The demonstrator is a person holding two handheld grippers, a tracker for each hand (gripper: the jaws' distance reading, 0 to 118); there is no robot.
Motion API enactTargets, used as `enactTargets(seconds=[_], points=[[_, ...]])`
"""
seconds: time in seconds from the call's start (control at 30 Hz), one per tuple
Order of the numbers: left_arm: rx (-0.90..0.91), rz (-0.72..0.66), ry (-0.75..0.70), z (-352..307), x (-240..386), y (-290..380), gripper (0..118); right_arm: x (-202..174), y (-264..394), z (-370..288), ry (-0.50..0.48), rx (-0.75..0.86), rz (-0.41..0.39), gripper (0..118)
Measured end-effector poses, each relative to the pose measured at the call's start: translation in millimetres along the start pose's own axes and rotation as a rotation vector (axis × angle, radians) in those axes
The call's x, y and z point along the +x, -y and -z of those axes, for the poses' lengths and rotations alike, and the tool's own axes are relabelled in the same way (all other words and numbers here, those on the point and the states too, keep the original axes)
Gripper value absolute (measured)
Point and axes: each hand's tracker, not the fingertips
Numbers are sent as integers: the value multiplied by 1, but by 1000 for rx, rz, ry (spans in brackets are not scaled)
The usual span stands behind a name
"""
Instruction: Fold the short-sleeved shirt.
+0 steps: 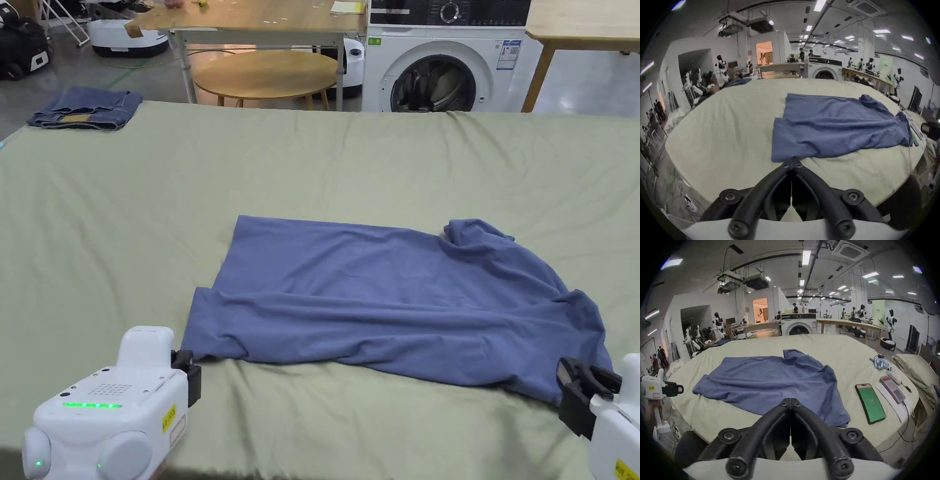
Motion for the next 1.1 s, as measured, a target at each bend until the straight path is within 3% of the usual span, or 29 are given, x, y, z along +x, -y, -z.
enactTargets(seconds=[0.07, 0.13, 0.17, 0.2, 0.23, 0.27, 0.47, 0.6, 0.67, 0.7, 0.73, 0.77, 0.8, 0.93, 0.97, 1.0, 1.03, 1.1], points=[[-15, -14, -9, 12, -2, -6, 0, 7, 2, 0, 8, -2, 16, 0], [-53, -25, -32, 30, -6, -14, 13, 16, -1, 1, 22, -10, 24, 0], [-66, -39, -32, 39, -10, -17, 13, 20, 0, 1, 32, -9, 27, 0], [-88, -55, -40, 45, -9, -19, 64, 25, 1, 0, 42, -10, 32, 0], [-100, -65, -44, 52, -10, -21, 102, 28, 1, 0, 51, -11, 36, 0], [-87, -64, -51, 56, -10, -23, 116, 34, -2, 0, 64, -13, 39, 0], [-199, -18, -113, 97, -4, -31, 112, 64, -3, 9, 153, -43, 36, 0], [-216, 100, -106, 101, 16, -27, 87, 82, 5, 28, 196, -116, 7, 0], [-209, 90, -61, 92, 17, -33, 63, 89, 8, 38, 196, -143, 12, 1], [-187, 77, -57, 88, 18, -35, 34, 94, 9, 45, 160, -181, 38, 27], [-178, 85, -58, 83, 20, -39, 11, 97, 10, 52, 133, -196, 67, 63], [-165, 93, -71, 79, 23, -43, 5, 98, 11, 61, 118, -202, 86, 98], [-155, 85, -58, 76, 24, -47, 3, 100, 12, 69, 127, -197, 75, 118], [-145, 103, -57, 72, 28, -60, 3, 99, 14, 96, 117, -203, 49, 117], [-145, 100, -55, 71, 28, -61, 3, 100, 17, 104, 107, -251, 46, 103], [-145, 94, -50, 75, 24, -63, 3, 100, 21, 111, 84, -290, 44, 58], [-145, 93, -49, 75, 24, -63, 3, 100, 24, 115, 91, -316, 37, 39], [-145, 89, -43, 72, 23, -63, 2, 96, 25, 111, 104, -309, 26, 28]])
